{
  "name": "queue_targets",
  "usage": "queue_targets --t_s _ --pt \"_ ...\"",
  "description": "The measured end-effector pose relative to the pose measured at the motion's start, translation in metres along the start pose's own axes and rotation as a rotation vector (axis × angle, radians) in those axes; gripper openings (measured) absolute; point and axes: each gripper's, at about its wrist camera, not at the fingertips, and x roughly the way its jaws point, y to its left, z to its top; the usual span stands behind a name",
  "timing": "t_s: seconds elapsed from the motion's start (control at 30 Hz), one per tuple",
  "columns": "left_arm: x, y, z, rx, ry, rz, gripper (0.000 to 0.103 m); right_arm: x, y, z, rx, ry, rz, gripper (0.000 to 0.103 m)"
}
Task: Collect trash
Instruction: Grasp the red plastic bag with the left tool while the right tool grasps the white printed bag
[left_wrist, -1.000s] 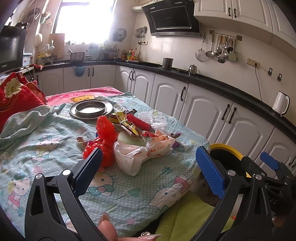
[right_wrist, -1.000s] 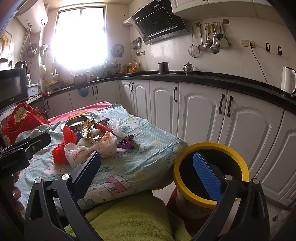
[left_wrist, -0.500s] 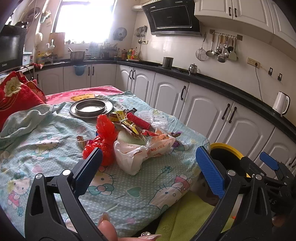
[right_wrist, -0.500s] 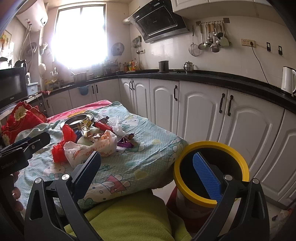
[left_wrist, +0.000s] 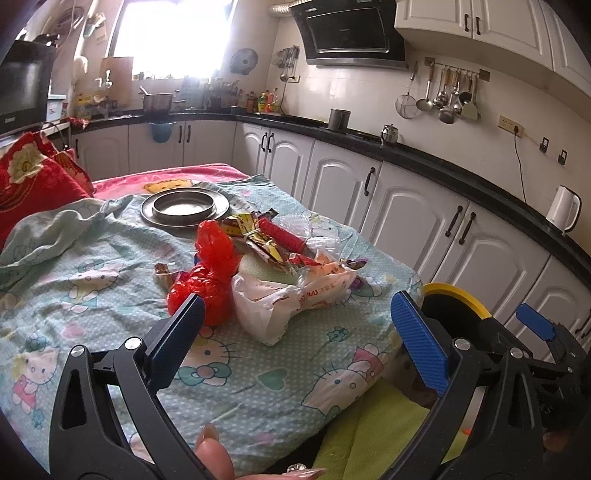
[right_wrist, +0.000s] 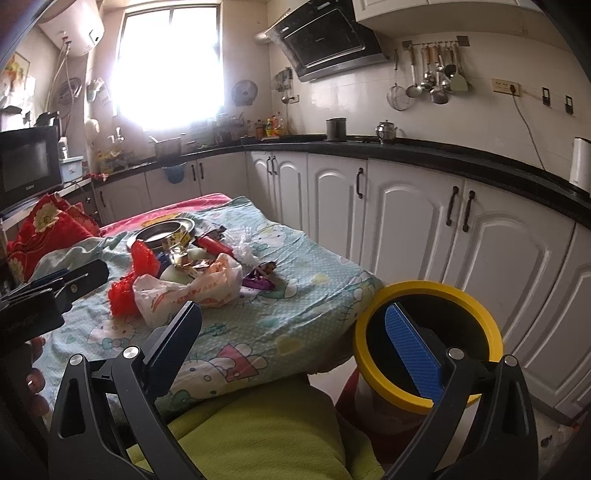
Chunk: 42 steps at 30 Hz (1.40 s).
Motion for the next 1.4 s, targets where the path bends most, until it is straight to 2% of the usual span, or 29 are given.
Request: queue_targets --t_s 0.4,0.7,0.87,1.13,1.2,1.4 --pt "0.006 0.046 0.004 -0.095 0.006 0.070 0.092 0.018 0.031 0.010 -0.108 0.078 0.128 0.097" --pt "0.011 0.088 0.008 -0.165 0.018 0.134 0.092 0.060 0.070 0.032 -0.189 0.138 0.243 0.097" --pt "0.021 0.107 0.006 -0.200 0.043 0.164 0.092 0.086 0.077 0.041 -0.194 0.152 0.245 0.097" --pt "0.047 0.128 0.005 -0.262 0.103 0.126 0.092 0.133 0.068 0.051 -0.160 0.184 0.211 0.096" --pt "0.055 0.129 0.006 -0.266 0.121 0.118 0.092 0.143 0.064 0.052 -0.149 0.198 0.206 0.092" --pt "0.086 0.134 0.008 -0.279 0.201 0.089 0.092 0.175 0.061 0.051 -0.139 0.259 0.202 0.071"
